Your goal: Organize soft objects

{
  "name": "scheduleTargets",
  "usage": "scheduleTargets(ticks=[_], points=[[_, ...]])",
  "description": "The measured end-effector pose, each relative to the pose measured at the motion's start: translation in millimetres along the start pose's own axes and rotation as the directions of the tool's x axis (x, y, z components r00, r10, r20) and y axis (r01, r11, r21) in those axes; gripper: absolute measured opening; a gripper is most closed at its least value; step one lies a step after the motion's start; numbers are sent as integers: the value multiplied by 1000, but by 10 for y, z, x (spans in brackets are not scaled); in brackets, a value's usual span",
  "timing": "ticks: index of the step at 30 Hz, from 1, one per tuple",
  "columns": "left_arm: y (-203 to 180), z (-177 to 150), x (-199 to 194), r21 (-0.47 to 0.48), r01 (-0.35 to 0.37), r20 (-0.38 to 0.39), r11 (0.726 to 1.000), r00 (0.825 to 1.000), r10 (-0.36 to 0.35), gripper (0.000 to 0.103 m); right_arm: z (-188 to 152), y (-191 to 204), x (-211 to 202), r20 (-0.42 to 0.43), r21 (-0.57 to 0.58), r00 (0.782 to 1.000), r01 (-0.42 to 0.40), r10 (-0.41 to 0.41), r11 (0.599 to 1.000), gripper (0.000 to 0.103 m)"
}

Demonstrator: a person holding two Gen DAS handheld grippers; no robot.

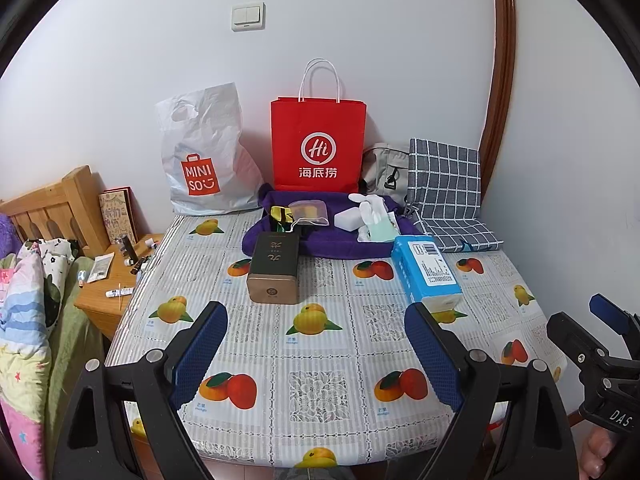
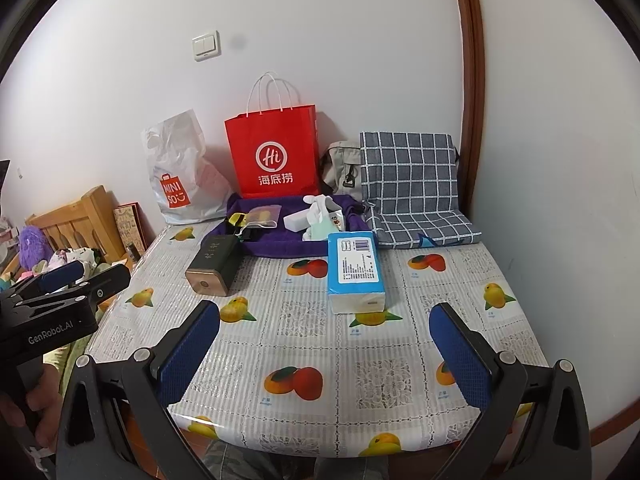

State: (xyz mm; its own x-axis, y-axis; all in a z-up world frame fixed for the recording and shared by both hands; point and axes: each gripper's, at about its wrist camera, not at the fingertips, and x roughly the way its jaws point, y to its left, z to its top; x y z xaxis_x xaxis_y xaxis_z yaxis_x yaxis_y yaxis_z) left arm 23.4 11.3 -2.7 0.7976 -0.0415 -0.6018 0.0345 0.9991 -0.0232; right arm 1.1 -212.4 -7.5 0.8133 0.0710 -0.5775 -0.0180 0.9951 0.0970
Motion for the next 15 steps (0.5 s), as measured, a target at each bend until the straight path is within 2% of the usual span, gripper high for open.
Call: scheduleTargets(ticks=[15], points=[[-4, 9, -24, 2, 0, 6, 1000, 1000, 0, 90, 7, 16, -17, 3, -1, 1000, 0, 0, 1000, 103]])
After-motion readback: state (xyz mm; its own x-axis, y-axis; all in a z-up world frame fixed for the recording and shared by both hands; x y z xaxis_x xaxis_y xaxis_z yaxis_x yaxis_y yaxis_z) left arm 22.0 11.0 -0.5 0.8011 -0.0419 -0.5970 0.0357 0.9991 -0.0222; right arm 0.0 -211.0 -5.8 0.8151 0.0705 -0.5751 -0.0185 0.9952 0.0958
